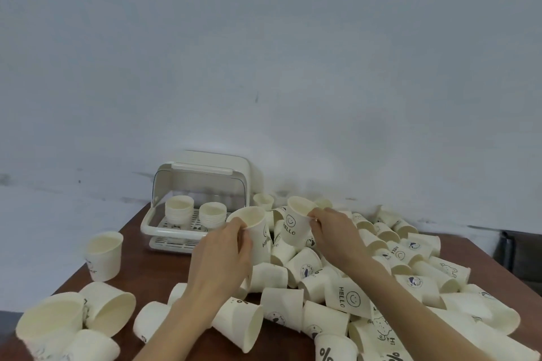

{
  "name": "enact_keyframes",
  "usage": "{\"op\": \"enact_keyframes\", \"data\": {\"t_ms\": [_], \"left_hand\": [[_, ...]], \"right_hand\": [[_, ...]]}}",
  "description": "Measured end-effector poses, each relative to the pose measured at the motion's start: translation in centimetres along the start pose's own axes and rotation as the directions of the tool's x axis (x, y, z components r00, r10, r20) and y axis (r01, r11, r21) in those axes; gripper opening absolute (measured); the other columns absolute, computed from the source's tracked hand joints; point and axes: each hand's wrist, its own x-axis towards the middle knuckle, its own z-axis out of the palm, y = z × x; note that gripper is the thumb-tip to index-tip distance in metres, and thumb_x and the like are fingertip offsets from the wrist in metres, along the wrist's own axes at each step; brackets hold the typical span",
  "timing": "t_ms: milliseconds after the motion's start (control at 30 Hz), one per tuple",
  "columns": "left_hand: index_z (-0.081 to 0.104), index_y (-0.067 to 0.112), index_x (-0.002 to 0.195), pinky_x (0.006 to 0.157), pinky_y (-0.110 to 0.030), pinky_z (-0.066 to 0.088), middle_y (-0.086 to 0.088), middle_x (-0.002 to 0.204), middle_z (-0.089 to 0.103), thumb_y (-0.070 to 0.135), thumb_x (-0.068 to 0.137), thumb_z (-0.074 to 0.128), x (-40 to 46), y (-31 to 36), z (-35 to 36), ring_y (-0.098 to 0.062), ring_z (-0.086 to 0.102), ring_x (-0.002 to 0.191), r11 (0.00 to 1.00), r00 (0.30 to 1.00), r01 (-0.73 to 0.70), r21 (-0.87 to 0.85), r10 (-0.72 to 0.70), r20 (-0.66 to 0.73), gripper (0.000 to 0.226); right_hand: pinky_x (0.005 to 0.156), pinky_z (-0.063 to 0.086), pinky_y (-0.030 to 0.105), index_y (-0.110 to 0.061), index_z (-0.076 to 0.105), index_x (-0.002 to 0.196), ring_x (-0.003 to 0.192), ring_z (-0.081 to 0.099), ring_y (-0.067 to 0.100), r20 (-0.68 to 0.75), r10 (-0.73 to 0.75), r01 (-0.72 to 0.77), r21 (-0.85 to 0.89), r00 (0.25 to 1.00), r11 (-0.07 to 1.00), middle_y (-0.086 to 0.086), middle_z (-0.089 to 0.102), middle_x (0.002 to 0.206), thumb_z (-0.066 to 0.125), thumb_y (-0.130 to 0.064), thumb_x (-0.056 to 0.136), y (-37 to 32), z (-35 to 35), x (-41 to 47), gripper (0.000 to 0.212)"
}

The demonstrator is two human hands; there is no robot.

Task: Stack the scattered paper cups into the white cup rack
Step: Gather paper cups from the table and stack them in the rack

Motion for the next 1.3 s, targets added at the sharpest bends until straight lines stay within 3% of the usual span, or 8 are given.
{"op": "enact_keyframes", "data": {"t_ms": [133, 533, 800, 1300], "left_hand": [[0.054, 0.025, 0.084, 0.057, -0.031, 0.044, 0.01, 0.07, 0.059, 0.031, 0.095, 0.045, 0.0, -1.2, -1.0, -0.01, 0.055, 0.065, 0.999, 1.0, 0.018, 0.026, -0.018, -0.012, 0.016], [0.056, 0.024, 0.086, 0.066, -0.038, 0.051, 0.009, 0.079, 0.063, 0.033, 0.095, 0.043, 0.5, -4.4, -3.8, -0.013, 0.059, 0.072, 0.993, 0.994, 0.103, 0.05, -0.101, -0.035, 0.018], [0.064, 0.022, 0.092, 0.062, -0.031, 0.045, 0.007, 0.084, 0.066, 0.03, 0.095, 0.046, 1.3, -6.3, -5.3, -0.016, 0.057, 0.074, 0.988, 0.987, 0.128, 0.086, -0.119, -0.104, 0.02], [0.069, 0.025, 0.096, 0.066, -0.039, 0.051, 0.003, 0.082, 0.062, 0.031, 0.094, 0.048, 3.1, -10.3, -6.1, -0.025, 0.059, 0.076, 0.985, 0.982, 0.14, 0.102, -0.124, -0.144, 0.022]], "right_hand": [[0.075, 0.047, 0.039, -0.016, 0.061, 0.116, 0.086, 0.057, 0.025, 0.004, -0.054, 0.054, 0.036, 0.999, 0.998, 0.003, 0.06, 0.093, 0.04, -0.023, 0.099, -2.6, 0.6, 0.3, 0.028], [0.08, 0.047, 0.041, -0.016, 0.063, 0.116, 0.09, 0.057, 0.029, 0.028, -0.104, 0.102, 0.084, 0.994, 0.991, 0.007, 0.06, 0.092, 0.042, -0.021, 0.097, -9.1, 3.9, 2.9, 0.029], [0.076, 0.047, 0.038, -0.018, 0.064, 0.114, 0.092, 0.058, 0.029, 0.021, -0.089, 0.088, 0.069, 0.996, 0.994, 0.006, 0.061, 0.096, 0.041, -0.023, 0.098, -11.9, 6.1, 5.1, 0.028], [0.064, 0.037, 0.033, -0.014, 0.066, 0.11, 0.09, 0.057, 0.03, -0.045, -0.043, 0.044, 0.024, 0.998, 0.999, 0.009, 0.061, 0.097, 0.041, -0.017, 0.097, -14.5, 10.2, 9.6, 0.029]]}}
